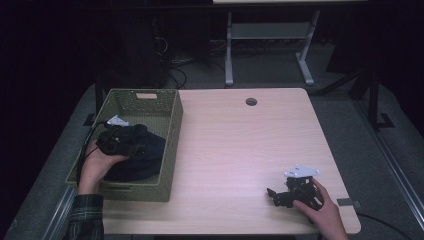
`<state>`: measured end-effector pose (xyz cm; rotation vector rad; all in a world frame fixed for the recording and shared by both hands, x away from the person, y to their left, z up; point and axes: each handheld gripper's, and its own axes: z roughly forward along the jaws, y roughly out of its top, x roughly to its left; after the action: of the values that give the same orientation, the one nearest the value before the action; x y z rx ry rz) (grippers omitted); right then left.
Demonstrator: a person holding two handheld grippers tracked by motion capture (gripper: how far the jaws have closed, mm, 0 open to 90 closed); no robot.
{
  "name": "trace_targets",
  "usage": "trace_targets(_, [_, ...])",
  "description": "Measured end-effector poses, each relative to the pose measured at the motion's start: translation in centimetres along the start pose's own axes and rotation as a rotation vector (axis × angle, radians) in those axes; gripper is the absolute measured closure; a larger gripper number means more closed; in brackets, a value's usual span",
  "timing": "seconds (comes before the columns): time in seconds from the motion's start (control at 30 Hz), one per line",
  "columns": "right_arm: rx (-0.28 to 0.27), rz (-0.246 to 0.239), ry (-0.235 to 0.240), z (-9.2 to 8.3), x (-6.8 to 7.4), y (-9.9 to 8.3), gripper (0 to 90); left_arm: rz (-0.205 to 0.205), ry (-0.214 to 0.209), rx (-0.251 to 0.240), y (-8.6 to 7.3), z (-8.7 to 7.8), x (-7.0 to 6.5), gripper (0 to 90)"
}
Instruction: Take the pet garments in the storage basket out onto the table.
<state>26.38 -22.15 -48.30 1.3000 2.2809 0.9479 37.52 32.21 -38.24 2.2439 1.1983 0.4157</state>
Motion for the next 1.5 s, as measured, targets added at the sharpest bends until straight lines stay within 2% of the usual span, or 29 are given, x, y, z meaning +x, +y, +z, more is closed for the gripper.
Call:
trace_targets(0.43, [0.000, -0.001, 0.000, 0.0, 0.0, 0.0, 0.0, -0.014, 0.007, 0.093, -0.9, 2.1, 0.6, 20.1])
trace_targets(0.73, [0.000, 0.000, 0.000, 0.0, 0.0, 0.0, 0.0, -0.045, -0.025, 0.156, -1.1, 3.3, 0.4, 19.1])
trace_targets(0.83, [0.000, 0.000, 0.000, 0.0, 0.0, 0.0, 0.0, -0.020, -0.015, 0.206, -1.2, 3.9, 0.1, 17.5])
trace_targets(0.93, [0.000, -0.001, 0.000, 0.0, 0.0, 0.0, 0.0, -0.016, -0.012, 0.226, -1.2, 4.1, -0.1, 17.7])
trace_targets(1.1, [0.000, -0.001, 0.000, 0.0, 0.0, 0.0, 0.0, -0.008, -0.017, 0.264, -1.2, 4.2, -0.2, 27.2])
trace_targets(1.33, [0.000, -0.001, 0.000, 0.0, 0.0, 0.0, 0.0, 0.001, -0.017, 0.282, -1.1, 4.0, -0.2, 52.8])
trace_targets(1.5, [0.000, 0.000, 0.000, 0.0, 0.0, 0.0, 0.0, 0.006, -0.021, 0.269, -0.9, 3.6, -0.2, 59.2])
